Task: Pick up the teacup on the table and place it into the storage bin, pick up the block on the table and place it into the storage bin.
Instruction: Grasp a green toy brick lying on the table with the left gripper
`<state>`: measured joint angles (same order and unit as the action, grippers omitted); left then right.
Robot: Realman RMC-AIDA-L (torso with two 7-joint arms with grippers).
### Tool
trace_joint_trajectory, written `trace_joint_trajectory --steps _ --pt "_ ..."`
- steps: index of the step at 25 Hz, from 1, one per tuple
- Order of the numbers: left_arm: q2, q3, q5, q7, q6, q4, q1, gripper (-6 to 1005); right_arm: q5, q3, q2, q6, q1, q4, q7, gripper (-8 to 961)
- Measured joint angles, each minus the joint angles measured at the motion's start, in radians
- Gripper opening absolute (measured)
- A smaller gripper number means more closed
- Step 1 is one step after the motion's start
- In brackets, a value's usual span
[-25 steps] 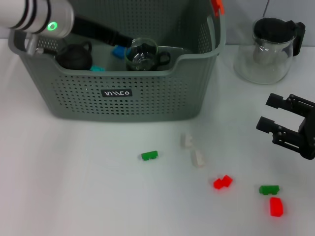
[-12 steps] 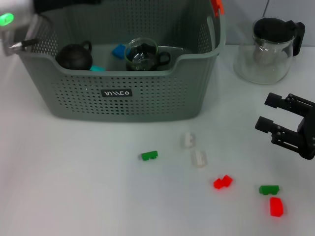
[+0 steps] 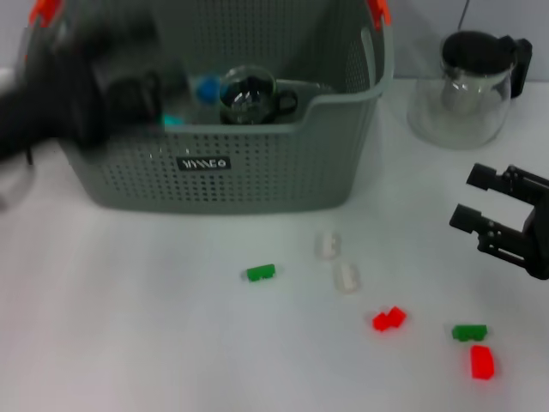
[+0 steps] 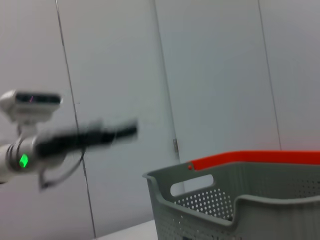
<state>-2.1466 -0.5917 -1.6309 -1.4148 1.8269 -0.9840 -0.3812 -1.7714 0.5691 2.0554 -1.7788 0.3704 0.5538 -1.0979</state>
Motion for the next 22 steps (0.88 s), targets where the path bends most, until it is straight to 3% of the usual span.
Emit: trace_joint_trajectory --steps 4,8,13,20,22 --pt "-0.025 -0.048 -0.234 0.102 -0.012 0.042 0.031 814 -0.001 0.000 -0.006 0.001 -0.002 0.005 -0.006 684" --pt "-0.024 -0.082 -0.336 0.174 -0.084 0.174 0.010 815 -0.003 -0.004 -0.010 0.002 -0.002 0.013 -0.018 684" --pt "-0.021 -0.155 -0.388 0.263 -0.274 0.334 -0.037 814 -0.004 -0.013 -0.011 0.003 0.002 0.014 -0.028 684" --pt "-0.025 -0.188 -0.406 0.330 -0.456 0.437 -0.094 811 -0.005 -0.014 -0.011 0.003 -0.001 0.008 -0.024 684" --pt "-0.025 -0.187 -0.407 0.369 -0.482 0.452 -0.100 745 -0.005 -0.014 -0.011 0.003 -0.002 0.008 -0.024 684"
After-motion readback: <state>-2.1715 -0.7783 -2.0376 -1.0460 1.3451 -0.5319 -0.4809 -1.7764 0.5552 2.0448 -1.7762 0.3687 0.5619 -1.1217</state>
